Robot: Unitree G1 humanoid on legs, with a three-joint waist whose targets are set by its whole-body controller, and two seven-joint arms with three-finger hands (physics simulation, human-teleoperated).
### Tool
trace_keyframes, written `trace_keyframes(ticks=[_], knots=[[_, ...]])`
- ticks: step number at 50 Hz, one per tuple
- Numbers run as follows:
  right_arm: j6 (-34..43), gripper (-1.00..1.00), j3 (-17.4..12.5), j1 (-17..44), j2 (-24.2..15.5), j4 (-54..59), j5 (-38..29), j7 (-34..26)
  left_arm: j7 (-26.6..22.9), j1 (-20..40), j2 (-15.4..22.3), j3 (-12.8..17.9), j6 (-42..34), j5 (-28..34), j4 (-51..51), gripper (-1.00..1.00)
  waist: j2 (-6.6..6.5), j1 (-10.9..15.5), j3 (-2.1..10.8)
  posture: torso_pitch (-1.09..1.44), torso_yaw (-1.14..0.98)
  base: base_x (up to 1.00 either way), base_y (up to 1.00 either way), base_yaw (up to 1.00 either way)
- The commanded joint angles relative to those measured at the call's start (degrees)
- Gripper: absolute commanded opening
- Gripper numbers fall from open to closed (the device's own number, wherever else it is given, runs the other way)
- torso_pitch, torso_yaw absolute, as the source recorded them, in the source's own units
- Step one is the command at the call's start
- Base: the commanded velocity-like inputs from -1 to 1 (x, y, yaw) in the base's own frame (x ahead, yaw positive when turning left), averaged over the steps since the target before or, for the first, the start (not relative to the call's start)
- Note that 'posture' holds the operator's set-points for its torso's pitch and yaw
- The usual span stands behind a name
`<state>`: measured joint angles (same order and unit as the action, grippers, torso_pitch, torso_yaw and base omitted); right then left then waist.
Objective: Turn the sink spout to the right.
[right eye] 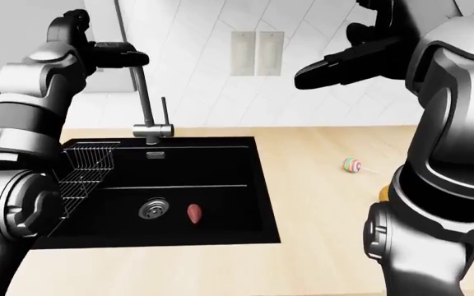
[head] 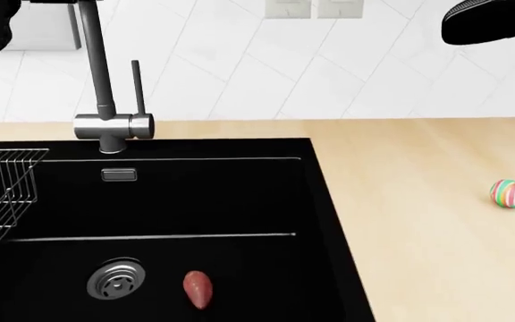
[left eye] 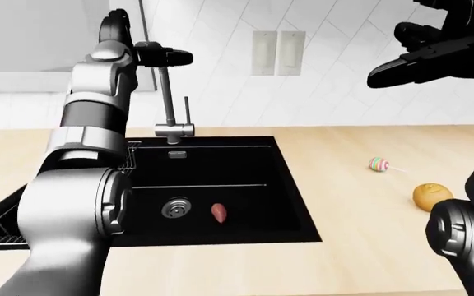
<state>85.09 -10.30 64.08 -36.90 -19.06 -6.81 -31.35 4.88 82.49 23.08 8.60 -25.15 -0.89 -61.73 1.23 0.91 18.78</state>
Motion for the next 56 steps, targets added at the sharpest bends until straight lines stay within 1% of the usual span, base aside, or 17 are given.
trace_keyframes(ticks=[1,8,21,26,32,39,49,56], knots=[[-1.36,1.0,-0.39,1.65,-0.55,-0.46,-0.26,0.26,-0.03,1.92,-0.16,-0.33,1.47,0.32,2.35,1.0,0.07,-0.03,0.4,-0.53,0.0,0.0,0.0,0.0],[-0.71,1.0,-0.26,1.89,-0.82,-0.94,-0.24,0.13,-0.09,2.11,-1.76,-0.57,-0.66,0.16,5.25,1.0,0.21,-0.08,0.43,-0.53,0.0,0.0,0.0,0.0],[-0.27,1.0,-0.12,2.44,-1.56,-0.88,-0.43,-0.36,0.51,3.93,-5.66,-1.63,-2.83,-0.08,6.85,1.0,0.57,-0.08,0.33,-0.53,0.0,0.0,0.0,0.0],[0.26,1.0,-0.51,1.72,-1.9,-1.9,-0.48,-0.56,1.38,2.87,-8.57,-2.3,-3.24,-0.41,8.14,1.0,0.76,-0.02,0.35,-0.53,0.0,0.0,0.0,0.0],[0.63,1.0,-1.22,0.81,-2.28,-2.82,-0.27,-0.66,2.46,0.7,-12.6,-3.48,-0.73,0.02,5.93,1.0,1.06,0.15,0.46,-0.53,0.0,0.0,0.0,0.0],[1.6,1.0,-2.15,-0.14,-3.14,-4.32,0.26,-0.87,3.44,0.53,-15.14,-3.98,0.78,0.4,4.23,1.0,1.31,0.04,0.44,-0.53,0.0,0.0,0.0,0.0],[2.83,1.0,-3.22,-1.11,-4.35,-5.97,1.34,-0.75,4.45,1.89,-17.3,-4.35,1.58,0.55,2.75,1.0,1.61,-0.07,0.5,-0.53,0.0,0.0,0.0,0.0],[3.1,1.0,-3.08,-0.65,-4.66,-5.94,2.08,-0.25,5.42,5.41,-19.51,-4.74,0.12,0.42,2.33,1.0,1.85,-0.08,0.49,-0.53,0.0,0.0,0.0,0.0]])
